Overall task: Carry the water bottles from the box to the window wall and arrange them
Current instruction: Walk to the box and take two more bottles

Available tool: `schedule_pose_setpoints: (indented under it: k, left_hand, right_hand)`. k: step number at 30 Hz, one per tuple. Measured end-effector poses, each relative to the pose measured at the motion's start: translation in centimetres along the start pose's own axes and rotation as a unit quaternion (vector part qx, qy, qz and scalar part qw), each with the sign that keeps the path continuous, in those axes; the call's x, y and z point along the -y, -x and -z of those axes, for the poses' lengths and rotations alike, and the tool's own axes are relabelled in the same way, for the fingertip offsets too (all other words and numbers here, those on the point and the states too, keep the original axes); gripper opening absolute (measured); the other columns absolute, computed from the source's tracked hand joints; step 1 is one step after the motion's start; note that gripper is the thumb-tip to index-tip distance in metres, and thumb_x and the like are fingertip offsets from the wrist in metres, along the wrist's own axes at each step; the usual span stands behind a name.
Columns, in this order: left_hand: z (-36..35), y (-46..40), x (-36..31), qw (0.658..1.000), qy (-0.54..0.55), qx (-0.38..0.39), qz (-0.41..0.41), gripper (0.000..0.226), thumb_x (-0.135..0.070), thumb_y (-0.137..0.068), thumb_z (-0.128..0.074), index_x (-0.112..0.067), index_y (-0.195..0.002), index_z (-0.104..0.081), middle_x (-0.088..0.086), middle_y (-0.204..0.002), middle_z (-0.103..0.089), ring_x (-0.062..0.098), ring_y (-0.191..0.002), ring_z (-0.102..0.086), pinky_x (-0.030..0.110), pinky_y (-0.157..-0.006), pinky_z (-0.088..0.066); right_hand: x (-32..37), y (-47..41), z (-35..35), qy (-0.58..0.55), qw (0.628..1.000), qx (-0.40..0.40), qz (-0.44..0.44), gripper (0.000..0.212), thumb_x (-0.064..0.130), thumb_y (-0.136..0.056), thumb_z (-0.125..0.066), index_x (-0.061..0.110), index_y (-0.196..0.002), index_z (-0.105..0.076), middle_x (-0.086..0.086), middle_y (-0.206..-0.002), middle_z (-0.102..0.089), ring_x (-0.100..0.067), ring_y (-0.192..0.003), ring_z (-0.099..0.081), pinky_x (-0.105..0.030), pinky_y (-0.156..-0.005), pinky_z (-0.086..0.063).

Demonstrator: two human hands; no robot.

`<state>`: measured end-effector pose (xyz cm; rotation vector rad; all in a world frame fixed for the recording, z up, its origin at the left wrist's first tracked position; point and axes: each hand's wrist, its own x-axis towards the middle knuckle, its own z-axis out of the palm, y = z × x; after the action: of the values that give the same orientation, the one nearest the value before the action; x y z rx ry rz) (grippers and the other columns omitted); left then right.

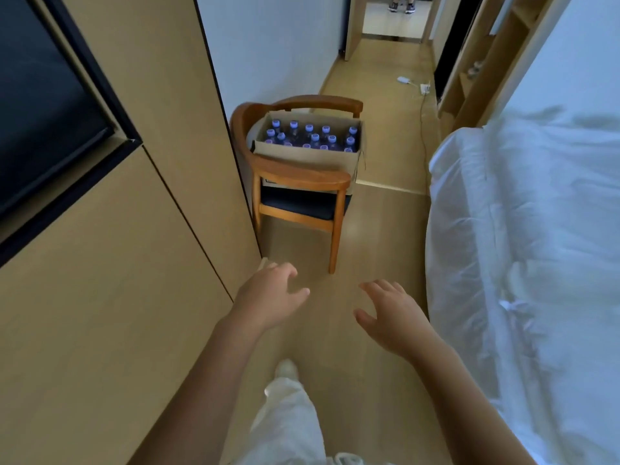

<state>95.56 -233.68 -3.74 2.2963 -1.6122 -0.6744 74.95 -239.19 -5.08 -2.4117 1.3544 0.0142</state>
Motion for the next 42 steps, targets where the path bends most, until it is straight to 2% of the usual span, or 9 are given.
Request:
schedule_pose_setpoints:
  k: [2, 7, 12, 20, 25, 30, 34, 37, 42]
  left_hand:
    - [0.6, -4.3, 0.1, 1.000, 0.004, 0.002, -0.003, 0.047, -0.047, -0.089, -0.055, -0.022, -0.128, -0.050, -0.004, -0.124, -0.052, 0.012, -0.102, -0.052, 0.027, -0.077, -0.041]
    - [4.2, -16.8, 0.5, 1.000, 0.015, -0.004, -0.015, 0.046, -0.047, -0.089, -0.053, -0.022, -0.127, -0.050, -0.006, -0.122, -0.051, 0.012, -0.097, -0.053, 0.029, -0.079, -0.044]
    - [8.7, -28.0, 0.3, 0.999, 0.005, -0.005, -0.044, 0.046, -0.047, -0.090, -0.052, -0.022, -0.128, -0.050, -0.005, -0.127, -0.050, 0.014, -0.108, -0.053, 0.029, -0.081, -0.044]
    - [9.0, -38.9, -0.2, 0.998, -0.010, 0.039, -0.058, 0.045, -0.046, -0.090, -0.054, -0.023, -0.128, -0.050, -0.006, -0.126, -0.051, 0.012, -0.112, -0.052, 0.031, -0.090, -0.046]
    - [8.3, -45.8, -1.5, 0.997, -0.011, 0.054, -0.056, 0.046, -0.047, -0.089, -0.053, -0.023, -0.128, -0.050, -0.006, -0.124, -0.051, 0.012, -0.110, -0.052, 0.027, -0.084, -0.043]
    - [7.8, -53.3, -3.8, 0.998, 0.007, 0.058, -0.018, 0.043, -0.045, -0.090, -0.056, -0.023, -0.127, -0.051, -0.006, -0.125, -0.053, 0.013, -0.112, -0.052, 0.032, -0.092, -0.047]
    - [7.3, -58.5, -6.1, 0.995, 0.010, 0.094, 0.017, 0.035, -0.045, -0.091, -0.054, -0.024, -0.119, -0.052, -0.004, -0.119, -0.052, 0.016, -0.103, -0.053, 0.033, -0.087, -0.046]
    - [6.5, -61.7, -7.3, 0.994, 0.021, 0.096, 0.046, 0.043, -0.044, -0.091, -0.054, -0.023, -0.127, -0.050, -0.004, -0.125, -0.051, 0.017, -0.114, -0.051, 0.031, -0.091, -0.043]
    - [5.5, -64.2, -7.4, 0.989, 0.047, 0.107, 0.093, 0.043, -0.045, -0.089, -0.056, -0.022, -0.125, -0.052, -0.003, -0.121, -0.052, 0.018, -0.114, -0.052, 0.031, -0.091, -0.043]
  right_hand:
    - [-0.5, -4.1, 0.8, 0.000, 1.000, -0.002, 0.000, 0.052, 0.042, -0.092, -0.047, 0.021, -0.139, -0.038, 0.004, -0.136, -0.046, -0.016, -0.123, -0.042, -0.030, -0.101, -0.039]
    - [-0.7, -15.9, 3.9, -0.005, 1.000, -0.016, -0.007, 0.045, 0.040, -0.092, -0.047, 0.021, -0.132, -0.044, 0.004, -0.130, -0.050, -0.016, -0.118, -0.045, -0.029, -0.098, -0.040]
    - [-0.4, -26.3, 7.2, -0.018, 0.999, -0.021, -0.020, 0.038, 0.037, -0.092, -0.048, 0.019, -0.125, -0.048, 0.003, -0.125, -0.052, -0.017, -0.114, -0.046, -0.029, -0.095, -0.040]
    - [-3.6, -37.3, 9.0, -0.057, 0.996, 0.003, -0.074, 0.037, 0.036, -0.091, -0.051, 0.019, -0.124, -0.049, 0.001, -0.126, -0.051, -0.018, -0.117, -0.046, -0.031, -0.096, -0.041]
    - [-7.3, -44.8, 10.2, -0.075, 0.994, 0.004, -0.085, 0.036, 0.035, -0.091, -0.051, 0.014, -0.121, -0.052, -0.003, -0.123, -0.052, -0.021, -0.115, -0.046, -0.036, -0.095, -0.043]
    - [-11.7, -53.7, 11.2, -0.079, 0.996, 0.023, -0.043, 0.042, 0.033, -0.092, -0.051, 0.014, -0.130, -0.047, -0.003, -0.130, -0.048, -0.020, -0.120, -0.044, -0.031, -0.094, -0.040]
    - [-14.7, -60.3, 11.0, -0.098, 0.994, 0.047, -0.014, 0.043, 0.030, -0.093, -0.052, 0.011, -0.131, -0.048, -0.004, -0.130, -0.048, -0.022, -0.120, -0.045, -0.027, -0.091, -0.036]
    - [-16.3, -64.6, 9.8, -0.094, 0.993, 0.062, 0.019, 0.045, 0.030, -0.093, -0.051, 0.009, -0.133, -0.046, -0.007, -0.134, -0.047, -0.024, -0.123, -0.041, -0.027, -0.097, -0.033]
    - [-18.2, -70.2, 6.7, -0.051, 0.991, 0.119, 0.018, 0.050, 0.032, -0.093, -0.051, 0.009, -0.136, -0.041, -0.011, -0.144, -0.035, -0.029, -0.133, -0.028, -0.034, -0.106, -0.028]
